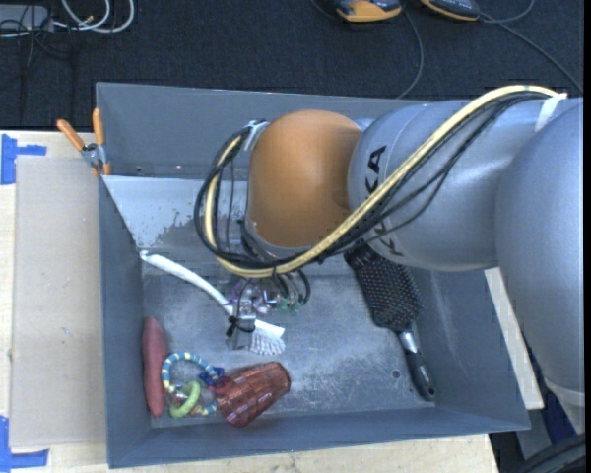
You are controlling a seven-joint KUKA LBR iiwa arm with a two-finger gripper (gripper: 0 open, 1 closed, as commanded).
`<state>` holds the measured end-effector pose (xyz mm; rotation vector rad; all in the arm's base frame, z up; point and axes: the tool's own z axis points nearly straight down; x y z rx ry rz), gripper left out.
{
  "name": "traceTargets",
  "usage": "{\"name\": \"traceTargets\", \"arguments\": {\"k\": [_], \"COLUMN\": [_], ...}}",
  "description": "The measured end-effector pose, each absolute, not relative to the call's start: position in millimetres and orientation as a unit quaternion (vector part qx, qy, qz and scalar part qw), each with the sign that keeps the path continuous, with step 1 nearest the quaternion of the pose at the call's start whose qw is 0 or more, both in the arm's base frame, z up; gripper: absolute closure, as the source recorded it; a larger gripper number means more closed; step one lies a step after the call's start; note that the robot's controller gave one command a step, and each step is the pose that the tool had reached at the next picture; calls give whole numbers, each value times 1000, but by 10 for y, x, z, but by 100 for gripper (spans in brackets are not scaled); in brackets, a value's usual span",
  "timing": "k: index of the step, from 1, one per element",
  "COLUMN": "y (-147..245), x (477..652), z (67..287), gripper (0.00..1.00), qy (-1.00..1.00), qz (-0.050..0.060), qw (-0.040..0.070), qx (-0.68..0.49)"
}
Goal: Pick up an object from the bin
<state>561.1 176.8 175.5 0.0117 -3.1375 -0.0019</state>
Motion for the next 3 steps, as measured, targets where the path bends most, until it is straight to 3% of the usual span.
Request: {"name": "traceTargets", "arguments": {"k": [1, 2, 3], "y": [1603, 1301, 1140], "x": [5703, 5665, 5729], "z": [1332, 1376, 1095], "gripper": [0, 0, 0], "qy": [-998, -1000, -998], "qz": [2, 0, 1], "qw": [1, 4, 1], "qx": [-58, -5, -55]}}
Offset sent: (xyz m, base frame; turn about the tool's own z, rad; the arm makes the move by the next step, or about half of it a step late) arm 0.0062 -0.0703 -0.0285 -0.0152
